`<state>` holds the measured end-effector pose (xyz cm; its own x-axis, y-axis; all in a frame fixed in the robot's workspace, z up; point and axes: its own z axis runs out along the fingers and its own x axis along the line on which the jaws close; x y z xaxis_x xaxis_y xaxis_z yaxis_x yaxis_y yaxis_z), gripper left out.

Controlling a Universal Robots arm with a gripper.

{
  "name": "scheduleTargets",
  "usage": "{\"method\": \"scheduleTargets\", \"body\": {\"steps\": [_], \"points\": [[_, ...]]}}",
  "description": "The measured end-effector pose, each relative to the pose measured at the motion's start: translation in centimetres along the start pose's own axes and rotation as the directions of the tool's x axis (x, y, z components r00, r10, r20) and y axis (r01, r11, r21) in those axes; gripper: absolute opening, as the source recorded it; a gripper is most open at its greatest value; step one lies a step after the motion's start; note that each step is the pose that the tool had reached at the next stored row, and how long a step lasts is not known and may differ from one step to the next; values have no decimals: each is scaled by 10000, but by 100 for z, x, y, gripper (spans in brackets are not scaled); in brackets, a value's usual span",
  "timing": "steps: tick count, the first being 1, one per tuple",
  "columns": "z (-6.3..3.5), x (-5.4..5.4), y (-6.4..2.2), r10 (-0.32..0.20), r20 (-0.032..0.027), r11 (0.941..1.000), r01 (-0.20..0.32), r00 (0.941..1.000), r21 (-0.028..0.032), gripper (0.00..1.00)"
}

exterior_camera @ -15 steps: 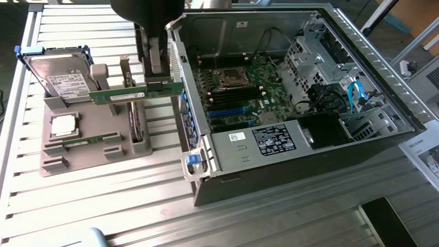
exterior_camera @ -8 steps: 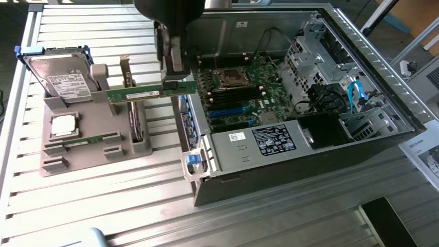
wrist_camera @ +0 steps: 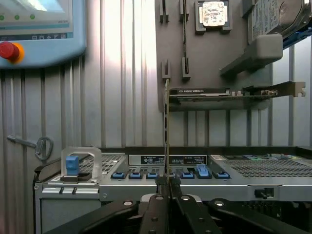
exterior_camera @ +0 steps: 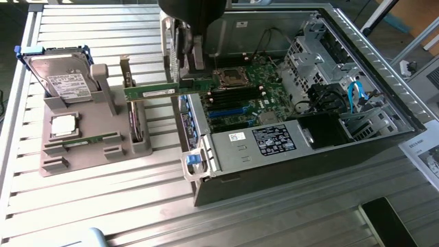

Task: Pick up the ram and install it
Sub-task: 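Pick up the ram and move it above insertion slot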

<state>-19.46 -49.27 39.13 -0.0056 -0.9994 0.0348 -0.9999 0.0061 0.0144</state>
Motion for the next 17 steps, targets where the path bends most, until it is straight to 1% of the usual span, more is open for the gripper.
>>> {"method": "scheduleTargets", "body": {"steps": [2,5,6,10,12,15,17], "points": [[-1,0,-49,0,0,10000,0,10000,0,12],[-2,-1,-146,0,0,10000,0,10000,0,12],[-3,-1,-193,1,0,10000,-1,10000,0,12],[-4,-2,-316,-1,1,10000,1,10000,0,12],[-5,-2,-362,1,0,10000,-1,10000,0,12],[-7,-2,-480,-1,0,10000,1,10000,0,12],[-8,-3,-529,0,0,10000,0,10000,0,12]]}}
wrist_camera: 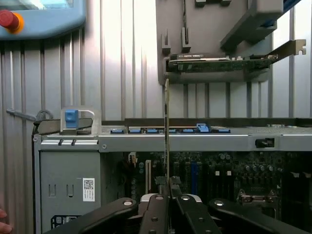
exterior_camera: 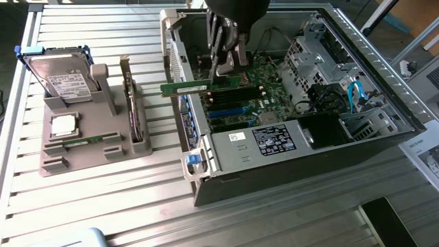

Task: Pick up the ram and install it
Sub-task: 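Pick up the ram and move it above insertion slot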

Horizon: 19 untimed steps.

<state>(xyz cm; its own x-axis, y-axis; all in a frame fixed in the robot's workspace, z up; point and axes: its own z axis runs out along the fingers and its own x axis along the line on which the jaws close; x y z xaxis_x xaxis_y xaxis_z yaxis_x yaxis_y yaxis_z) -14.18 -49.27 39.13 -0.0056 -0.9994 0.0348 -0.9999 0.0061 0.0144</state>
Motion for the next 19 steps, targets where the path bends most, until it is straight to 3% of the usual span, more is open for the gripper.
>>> {"method": "scheduleTargets", "body": {"steps": [10,16,19], "points": [[-5,-2,-359,-1,0,10000,1,10000,0,12],[-7,-3,-504,-1,0,10000,1,10000,1,12],[-9,-3,-616,0,0,10000,0,10000,0,12]]}}
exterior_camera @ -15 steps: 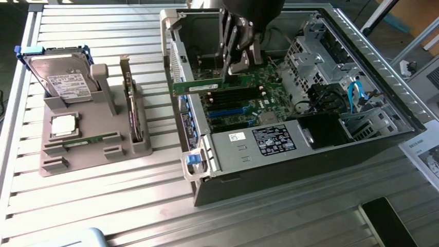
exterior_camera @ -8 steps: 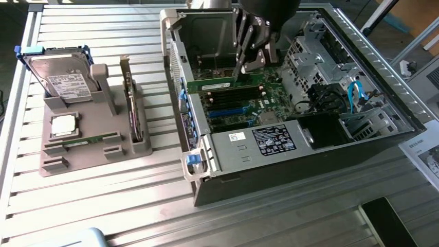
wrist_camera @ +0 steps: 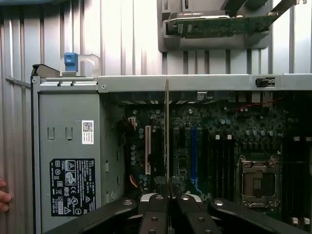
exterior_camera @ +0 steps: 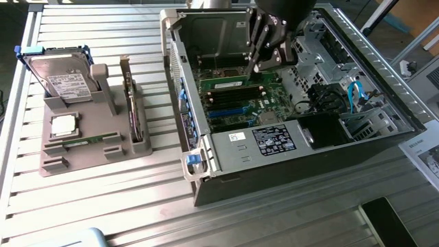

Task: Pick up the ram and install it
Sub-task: 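Pick up the ram and move it above insertion slot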

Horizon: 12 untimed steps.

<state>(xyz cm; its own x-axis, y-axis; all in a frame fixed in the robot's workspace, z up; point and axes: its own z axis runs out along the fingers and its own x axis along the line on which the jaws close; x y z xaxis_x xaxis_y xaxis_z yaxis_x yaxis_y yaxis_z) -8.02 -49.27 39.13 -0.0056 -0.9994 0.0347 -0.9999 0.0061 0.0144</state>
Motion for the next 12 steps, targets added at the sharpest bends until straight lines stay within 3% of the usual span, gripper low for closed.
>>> {"method": "scheduleTargets", "body": {"steps": [12], "points": [[-5,-2,-330,0,1,10000,0,10000,0,12]]}}
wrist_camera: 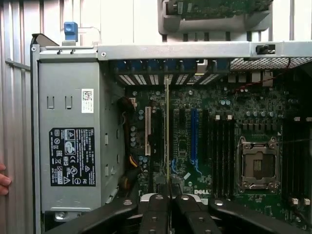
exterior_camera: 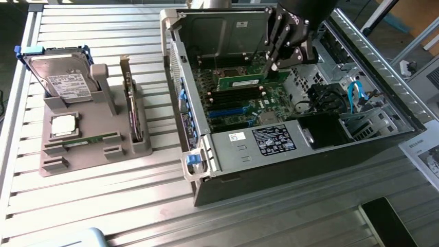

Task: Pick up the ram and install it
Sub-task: 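Pick up the ram and move it above insertion slot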

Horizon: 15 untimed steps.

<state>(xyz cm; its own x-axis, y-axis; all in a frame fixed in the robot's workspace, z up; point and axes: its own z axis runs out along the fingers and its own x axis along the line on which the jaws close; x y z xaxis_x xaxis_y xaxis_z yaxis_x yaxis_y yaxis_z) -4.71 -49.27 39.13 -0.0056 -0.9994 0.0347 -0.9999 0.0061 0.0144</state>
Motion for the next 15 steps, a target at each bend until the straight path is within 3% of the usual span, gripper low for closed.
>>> {"method": "scheduleTargets", "body": {"steps": [2,4,15], "points": [[-2,-1,-115,1,0,10000,-1,10000,0,12],[-3,-1,-158,0,-1,10000,0,10000,-1,12],[-3,-1,-174,-2,-1,10000,2,10000,0,12]]}}
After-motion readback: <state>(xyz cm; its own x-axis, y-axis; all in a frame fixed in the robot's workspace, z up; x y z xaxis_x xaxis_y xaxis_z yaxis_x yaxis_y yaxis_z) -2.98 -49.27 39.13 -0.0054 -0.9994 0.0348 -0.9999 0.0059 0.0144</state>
